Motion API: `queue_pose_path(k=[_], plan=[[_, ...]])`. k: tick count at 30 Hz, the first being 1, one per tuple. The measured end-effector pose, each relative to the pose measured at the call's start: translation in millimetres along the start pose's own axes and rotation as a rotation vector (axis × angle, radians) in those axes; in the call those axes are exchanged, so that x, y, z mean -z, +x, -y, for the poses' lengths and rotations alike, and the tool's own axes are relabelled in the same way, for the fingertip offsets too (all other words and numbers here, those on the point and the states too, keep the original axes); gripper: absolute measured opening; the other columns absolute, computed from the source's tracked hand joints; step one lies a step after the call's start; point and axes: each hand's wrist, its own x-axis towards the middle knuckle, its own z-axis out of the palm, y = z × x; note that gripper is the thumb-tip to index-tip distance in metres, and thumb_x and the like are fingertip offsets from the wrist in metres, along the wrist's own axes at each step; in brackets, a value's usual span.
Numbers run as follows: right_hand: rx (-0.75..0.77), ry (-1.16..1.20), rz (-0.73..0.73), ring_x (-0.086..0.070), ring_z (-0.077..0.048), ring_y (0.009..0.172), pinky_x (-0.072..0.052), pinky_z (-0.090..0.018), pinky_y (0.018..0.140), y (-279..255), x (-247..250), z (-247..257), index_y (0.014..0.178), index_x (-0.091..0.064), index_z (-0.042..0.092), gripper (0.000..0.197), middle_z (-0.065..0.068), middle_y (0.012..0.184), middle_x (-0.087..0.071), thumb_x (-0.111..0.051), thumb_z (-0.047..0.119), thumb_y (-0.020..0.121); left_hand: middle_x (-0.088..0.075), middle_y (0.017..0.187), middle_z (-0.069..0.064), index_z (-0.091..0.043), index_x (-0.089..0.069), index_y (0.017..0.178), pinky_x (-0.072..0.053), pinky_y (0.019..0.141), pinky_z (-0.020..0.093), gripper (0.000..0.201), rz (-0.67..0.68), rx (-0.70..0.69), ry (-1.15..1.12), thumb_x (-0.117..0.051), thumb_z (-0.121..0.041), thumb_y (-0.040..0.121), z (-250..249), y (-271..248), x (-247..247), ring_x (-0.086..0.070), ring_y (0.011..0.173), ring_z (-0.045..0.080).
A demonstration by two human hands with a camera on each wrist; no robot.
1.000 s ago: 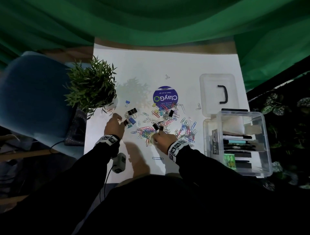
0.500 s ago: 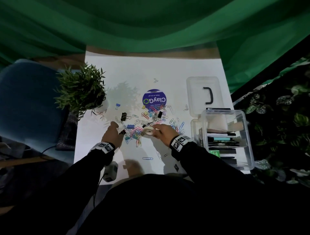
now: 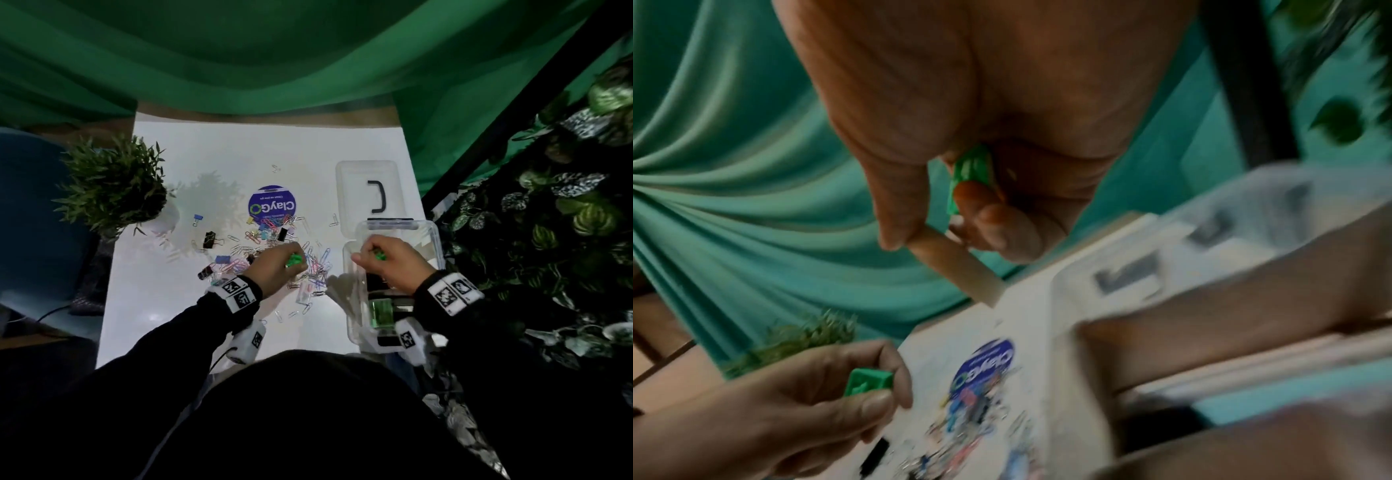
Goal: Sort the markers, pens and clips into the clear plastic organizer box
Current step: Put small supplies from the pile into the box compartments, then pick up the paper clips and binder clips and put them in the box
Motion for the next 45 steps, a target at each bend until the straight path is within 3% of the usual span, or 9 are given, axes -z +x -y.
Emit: queue_pose_path(k=[3, 8, 12, 16, 23, 27, 36, 42, 45], plan=[[-0.041, -0.095, 0.009, -0.055, -0.002, 0.071, -0.042, -0.022, 0.064, -42.7, 35.4, -34.5, 0.073, -0.057, 0.022, 0.024, 0.013, 0.071, -0.059, -0.069, 0.04, 0.083, -0.064, 0.099, 0.004, -0.014, -0.063, 0.103, -0.042, 0.075, 0.03, 0.02, 0.066, -0.102, 0.03, -0.054, -0.03, 0.096, -29.7, 11.5, -20.3, -0.056, 0.088, 0.019], [-0.078, -0.616, 0.22, -0.062, -0.024, 0.098, -0.049, -0.032, 0.077, -70.0, 29.4, -85.6, 0.092, -0.057, 0.019, 0.017, -0.003, 0.1, -0.063, -0.063, 0.034, 0.087, -0.056, 0.106, 0.008, -0.013, -0.058, 0.116, -0.042, 0.089, 0.034, 0.037, 0.205, -0.145, 0.061, -0.033, -0.037, 0.102, -64.3, 24.9, -46.4, -0.054, 0.098, 0.021], [-0.102, -0.743, 0.183, -0.061, -0.028, 0.106, -0.048, -0.035, 0.084, -57.5, 0.0, -106.3, 0.112, -0.053, 0.026, 0.02, -0.003, 0.12, -0.058, -0.05, 0.028, 0.093, -0.056, 0.107, 0.005, -0.016, -0.06, 0.113, -0.04, 0.083, 0.029, 0.023, 0.214, -0.213, 0.13, -0.046, -0.028, 0.099, -88.6, 29.7, -63.5, -0.053, 0.098, 0.018], [-0.096, -0.718, 0.295, -0.061, -0.028, 0.105, -0.05, -0.035, 0.087, -46.3, -2.6, -114.1, 0.108, -0.06, 0.025, 0.019, -0.007, 0.122, -0.057, -0.054, 0.028, 0.09, -0.062, 0.084, 0.001, -0.017, -0.052, 0.103, -0.038, 0.062, 0.026, 0.014, 0.151, -0.219, 0.057, -0.058, -0.024, 0.092, -104.3, 27.1, -75.0, -0.057, 0.078, 0.019], [-0.057, -0.494, 0.229, -0.061, -0.027, 0.107, -0.047, -0.03, 0.088, -54.8, 28.1, -111.2, 0.115, -0.063, 0.014, 0.026, -0.008, 0.115, -0.066, -0.055, 0.011, 0.09, -0.063, 0.114, 0.004, -0.015, -0.068, 0.1, -0.048, 0.088, 0.033, 0.013, 0.23, -0.344, 0.118, -0.062, -0.015, 0.088, -133.0, 37.5, -91.8, -0.058, 0.101, 0.019], [-0.065, -0.473, 0.155, -0.061, -0.028, 0.107, -0.045, -0.03, 0.084, -59.7, 44.1, -104.9, 0.116, -0.06, 0.014, 0.027, -0.01, 0.114, -0.067, -0.057, 0.013, 0.09, -0.066, 0.097, 0.006, -0.016, -0.061, 0.109, -0.049, 0.08, 0.033, 0.026, 0.344, -0.373, 0.221, -0.066, -0.013, 0.084, -150.7, 46.6, -109.8, -0.061, 0.088, 0.02], [0.028, -0.407, 0.182, -0.063, -0.017, 0.09, -0.051, -0.027, 0.08, -9.8, 17.2, -35.8, 0.112, -0.06, 0.019, 0.019, -0.001, 0.107, -0.066, -0.049, 0.021, 0.097, -0.066, 0.084, 0.002, -0.016, -0.056, 0.095, -0.05, 0.065, 0.026, 0.009, -0.122, 0.183, 0.065, -0.049, -0.02, 0.097, -42.3, 40.5, -40.4, -0.062, 0.072, 0.017], [0.056, -0.524, 0.341, -0.061, -0.031, 0.102, -0.05, -0.033, 0.085, 48.8, -58.3, 14.4, 0.113, -0.057, 0.012, 0.022, -0.013, 0.113, -0.063, -0.05, 0.02, 0.094, -0.063, 0.097, 0.011, -0.012, -0.056, 0.096, -0.042, 0.068, 0.031, 0.013, 0.074, 0.442, 0.407, -0.055, -0.024, 0.091, 66.6, -8.8, -19.2, -0.06, 0.086, 0.029], [-0.007, -0.592, 0.409, -0.06, -0.033, 0.109, -0.049, -0.035, 0.086, 69.1, -98.6, 17.8, 0.116, -0.054, 0.009, 0.029, -0.016, 0.121, -0.059, -0.058, 0.019, 0.089, -0.048, 0.106, 0.009, -0.014, -0.047, 0.109, -0.041, 0.07, 0.033, 0.044, 0.298, 0.474, 0.439, -0.073, -0.033, 0.079, 87.4, -39.6, -36.4, -0.056, 0.083, 0.028]])
